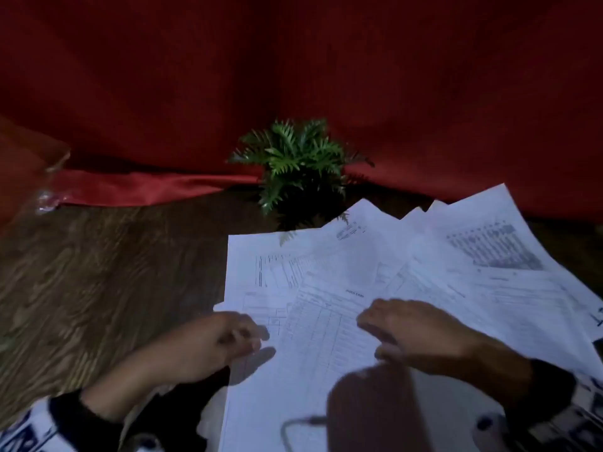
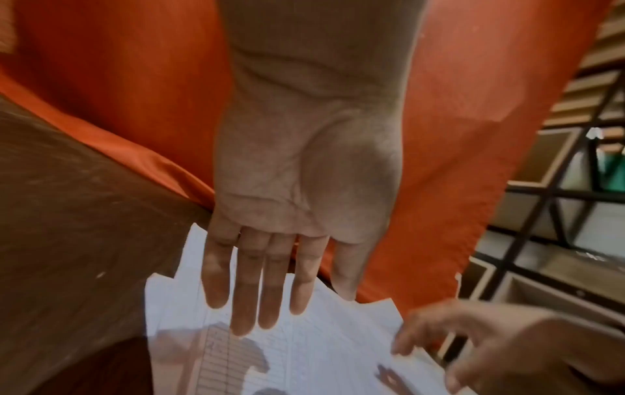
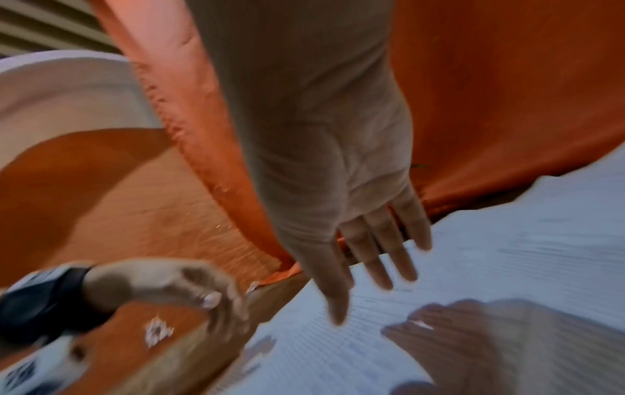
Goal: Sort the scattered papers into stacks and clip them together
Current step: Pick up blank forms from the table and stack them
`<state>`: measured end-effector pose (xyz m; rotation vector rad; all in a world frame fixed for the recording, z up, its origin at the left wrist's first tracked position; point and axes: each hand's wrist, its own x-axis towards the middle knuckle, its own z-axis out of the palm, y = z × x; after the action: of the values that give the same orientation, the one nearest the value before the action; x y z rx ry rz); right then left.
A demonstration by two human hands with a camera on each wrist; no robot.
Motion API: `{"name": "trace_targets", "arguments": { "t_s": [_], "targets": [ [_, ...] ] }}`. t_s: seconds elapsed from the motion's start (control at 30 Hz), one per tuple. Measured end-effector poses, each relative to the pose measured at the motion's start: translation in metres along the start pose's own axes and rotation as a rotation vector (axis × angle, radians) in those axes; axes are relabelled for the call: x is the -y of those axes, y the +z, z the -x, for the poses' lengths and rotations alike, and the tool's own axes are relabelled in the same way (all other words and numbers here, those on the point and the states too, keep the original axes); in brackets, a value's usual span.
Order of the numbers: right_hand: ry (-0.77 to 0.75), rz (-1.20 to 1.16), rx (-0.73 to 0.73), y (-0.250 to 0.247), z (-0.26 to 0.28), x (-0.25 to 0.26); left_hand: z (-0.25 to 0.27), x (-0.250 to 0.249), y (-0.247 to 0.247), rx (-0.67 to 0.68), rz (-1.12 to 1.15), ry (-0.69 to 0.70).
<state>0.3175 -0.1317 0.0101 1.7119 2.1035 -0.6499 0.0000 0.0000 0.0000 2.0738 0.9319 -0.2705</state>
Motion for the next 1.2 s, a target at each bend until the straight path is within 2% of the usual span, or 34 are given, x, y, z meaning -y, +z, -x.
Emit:
{"name": "trace_targets", "arguments": {
  "t_s": [0.07, 0.13, 0.33, 0.4, 0.5, 0.63, 0.77, 0.9, 1.03, 1.2],
  "targets": [
    [0.004, 0.145, -0.149, 0.001, -0.021, -0.005, -0.024, 0.004, 0.001, -0.042, -0.092, 0.016],
    [0.031, 0.284, -0.209, 0.002, -0.037, -0.006, -0.047, 0.003, 0.0, -0.055, -0.147, 0.042],
    [0.117, 0.377, -0.208, 0.001, -0.064, 0.006, -0.089, -0.015, 0.0, -0.083, -0.215, 0.086],
    [0.155, 0.363, -0.173, -0.002, -0.071, 0.01, -0.097, -0.021, -0.004, -0.096, -0.323, 0.08],
    [0.218, 0.284, -0.116, -0.008, -0.082, 0.013, -0.106, -0.024, -0.011, -0.131, -0.524, 0.0],
    [0.264, 0.114, -0.16, -0.005, -0.088, 0.017, -0.102, -0.02, -0.019, -0.129, -0.601, -0.147],
    [0.337, 0.067, -0.258, 0.006, -0.081, 0.024, -0.085, -0.008, -0.019, -0.108, -0.576, -0.236],
    [0.413, 0.106, -0.295, 0.004, -0.071, 0.045, -0.064, 0.002, -0.006, -0.161, -0.54, -0.226],
    [0.458, 0.173, -0.268, 0.0, -0.071, 0.053, -0.055, -0.008, 0.009, -0.256, -0.368, -0.198],
    [0.394, 0.099, -0.305, 0.012, -0.073, 0.037, -0.058, -0.004, 0.011, -0.379, -0.041, -0.153]
  ]
}}
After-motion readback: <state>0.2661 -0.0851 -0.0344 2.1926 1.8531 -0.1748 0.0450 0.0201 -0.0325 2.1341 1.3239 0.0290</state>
